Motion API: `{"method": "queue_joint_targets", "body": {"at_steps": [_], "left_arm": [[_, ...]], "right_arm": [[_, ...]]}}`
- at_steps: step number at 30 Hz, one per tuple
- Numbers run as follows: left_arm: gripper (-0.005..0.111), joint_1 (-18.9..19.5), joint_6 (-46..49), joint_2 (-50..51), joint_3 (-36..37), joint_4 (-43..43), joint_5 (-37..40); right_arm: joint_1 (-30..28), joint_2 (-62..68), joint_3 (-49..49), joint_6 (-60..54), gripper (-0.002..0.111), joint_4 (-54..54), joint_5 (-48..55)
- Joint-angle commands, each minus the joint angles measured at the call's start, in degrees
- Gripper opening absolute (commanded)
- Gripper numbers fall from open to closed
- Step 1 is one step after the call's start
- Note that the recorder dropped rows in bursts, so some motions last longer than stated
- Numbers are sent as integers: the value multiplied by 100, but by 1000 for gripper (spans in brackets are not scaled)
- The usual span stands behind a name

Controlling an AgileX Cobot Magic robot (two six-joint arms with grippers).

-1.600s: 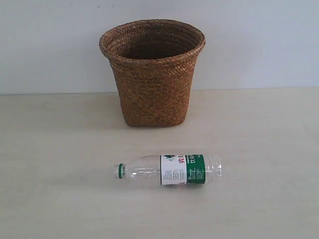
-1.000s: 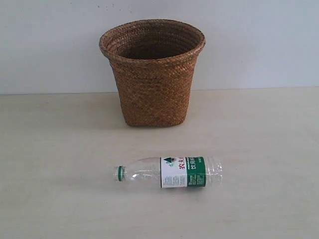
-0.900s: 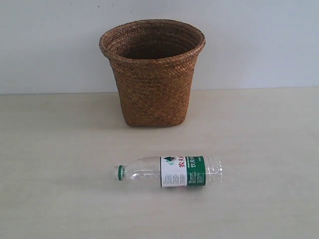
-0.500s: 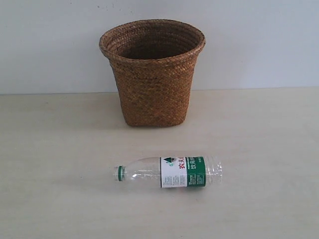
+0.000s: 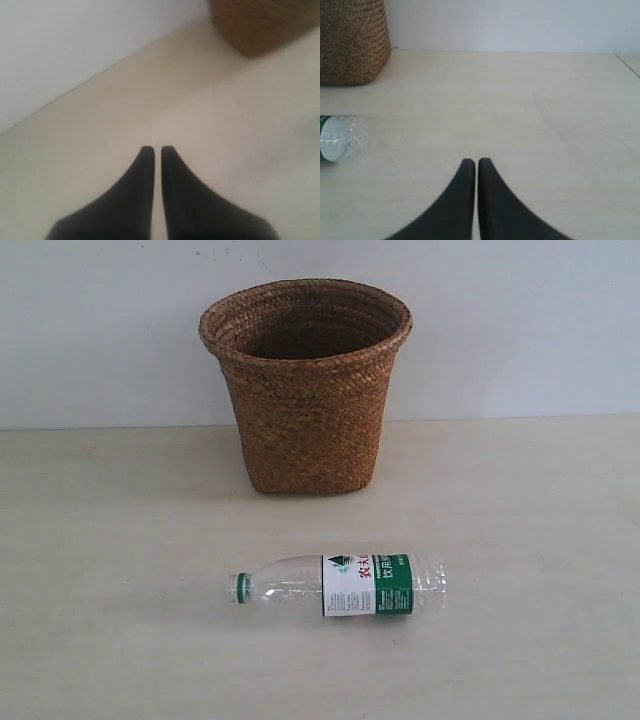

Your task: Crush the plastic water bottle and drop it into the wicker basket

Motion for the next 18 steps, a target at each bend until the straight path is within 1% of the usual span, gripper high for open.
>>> {"method": "queue_joint_targets", "body": {"at_steps": [1, 2, 4, 6, 8, 10, 13, 15, 17, 18], "left_arm": [[4, -548, 2927, 999, -423, -1345, 148], [4, -659, 3365, 1254, -495, -1683, 33], [4, -811, 3843, 1701, -574, -2254, -87], [4, -882, 3936, 2204, -601, -2551, -102], [4, -882, 3936, 2648, -601, -2818, -64], [4, -882, 4083, 3018, -601, -2892, -36], [6, -953, 4863, 3310, -601, -2976, -87], [16, -945, 5499, 3472, -601, -3294, -62], [31, -945, 5869, 3615, -601, -3390, 134], [51, -945, 6290, 3771, -601, -3454, 269]], "right_arm": [[-44, -38, -5, 0, 0, -3, -45], [-44, -38, -5, 0, 0, -3, -45], [-44, -38, -5, 0, 0, -3, -45], [-44, -38, -5, 0, 0, -3, -45], [-44, -38, -5, 0, 0, -3, -45], [-44, -38, -5, 0, 0, -3, -45], [-44, -38, -5, 0, 0, -3, -45], [-44, -38, -5, 0, 0, -3, -45], [-44, -38, -5, 0, 0, -3, -45], [-44, -38, -5, 0, 0, -3, -45]]}}
